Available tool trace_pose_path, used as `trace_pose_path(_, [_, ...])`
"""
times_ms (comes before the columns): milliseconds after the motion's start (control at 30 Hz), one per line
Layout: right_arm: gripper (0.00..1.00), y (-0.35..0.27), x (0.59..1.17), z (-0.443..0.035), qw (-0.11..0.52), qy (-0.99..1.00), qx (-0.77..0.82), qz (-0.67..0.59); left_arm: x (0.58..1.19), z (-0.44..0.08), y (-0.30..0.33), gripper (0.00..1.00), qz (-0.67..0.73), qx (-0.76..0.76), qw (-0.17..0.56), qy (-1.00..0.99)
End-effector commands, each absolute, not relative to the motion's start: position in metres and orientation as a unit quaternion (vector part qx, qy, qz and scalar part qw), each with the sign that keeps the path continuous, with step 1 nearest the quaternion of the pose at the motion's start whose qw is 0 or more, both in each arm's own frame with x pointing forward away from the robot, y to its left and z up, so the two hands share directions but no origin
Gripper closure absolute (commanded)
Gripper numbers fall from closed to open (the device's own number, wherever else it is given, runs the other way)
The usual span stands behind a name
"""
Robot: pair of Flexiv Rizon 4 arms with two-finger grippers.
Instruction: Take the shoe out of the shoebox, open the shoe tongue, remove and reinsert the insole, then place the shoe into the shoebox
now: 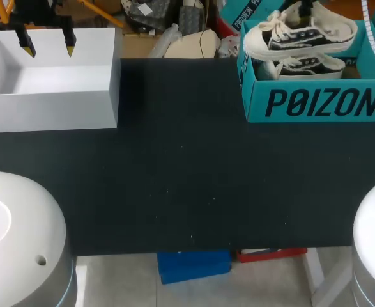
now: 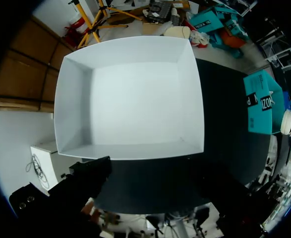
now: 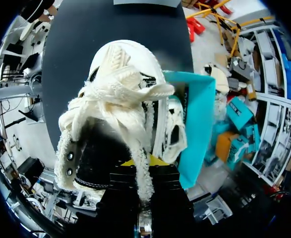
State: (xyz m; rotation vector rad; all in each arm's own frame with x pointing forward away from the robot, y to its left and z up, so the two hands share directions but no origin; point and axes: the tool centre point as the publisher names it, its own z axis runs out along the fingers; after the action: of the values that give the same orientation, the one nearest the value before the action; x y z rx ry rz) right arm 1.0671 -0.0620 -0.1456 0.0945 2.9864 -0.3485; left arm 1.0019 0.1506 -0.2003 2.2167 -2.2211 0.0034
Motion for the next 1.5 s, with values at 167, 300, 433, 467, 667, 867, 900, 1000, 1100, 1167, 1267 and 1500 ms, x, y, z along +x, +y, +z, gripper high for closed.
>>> trace_pose_path(167, [1.0,0.042,0.96,-0.045,0.129,0.985,0.016,-0.117,1.002,-0.2,0.15,0.0,-0.001,0.706,0.002,-0.708])
trace_pose_path(300, [1.0,0.083,0.927,-0.058,0.118,0.988,-0.001,-0.098,1.002,-0.2,0.15,0.0,-0.001,0.706,0.002,-0.708])
trace_pose_path(433, [1.0,0.126,0.904,-0.087,0.097,0.992,0.001,-0.075,1.002,-0.2,0.15,0.0,-0.001,0.706,0.002,-0.708])
trace_pose_path(467, [1.0,0.136,0.9,-0.094,0.093,0.993,0.002,-0.075,1.002,-0.2,0.15,0.0,-0.001,0.706,0.002,-0.708])
trace_pose_path(667, [1.0,0.196,0.881,-0.143,0.073,0.995,0.011,-0.063,1.002,-0.2,0.15,0.0,-0.001,0.706,0.002,-0.708])
trace_pose_path(867, [1.0,0.239,0.868,-0.201,0.041,0.996,0.018,-0.075,1.002,-0.2,0.15,0.0,-0.001,0.706,0.002,-0.708])
trace_pose_path(900, [1.0,0.245,0.867,-0.212,0.039,0.996,0.02,-0.073,1.002,-0.2,0.15,0.0,-0.001,0.706,0.002,-0.708])
trace_pose_path(1000, [1.0,0.262,0.86,-0.241,0.027,0.997,0.023,-0.069,1.002,-0.2,0.15,0.0,-0.001,0.706,0.002,-0.708])
trace_pose_path(1100, [1.0,0.277,0.853,-0.269,0.028,0.998,0.005,-0.058,1.002,-0.2,0.15,0.0,-0.001,0.706,0.002,-0.708])
trace_pose_path(1167, [1.0,0.282,0.848,-0.284,0.026,0.999,0.014,-0.041,1.002,-0.2,0.15,0.0,-0.001,0.706,0.002,-0.708])
trace_pose_path(1267, [1.0,0.284,0.841,-0.303,0.027,0.999,0.019,-0.036,1.002,-0.2,0.15,0.0,-0.001,0.706,0.002,-0.708])
trace_pose_path(1500, [1.0,0.282,0.831,-0.337,0.021,0.999,0.014,-0.046,1.002,-0.2,0.15,0.0,-0.001,0.706,0.002,-0.708])
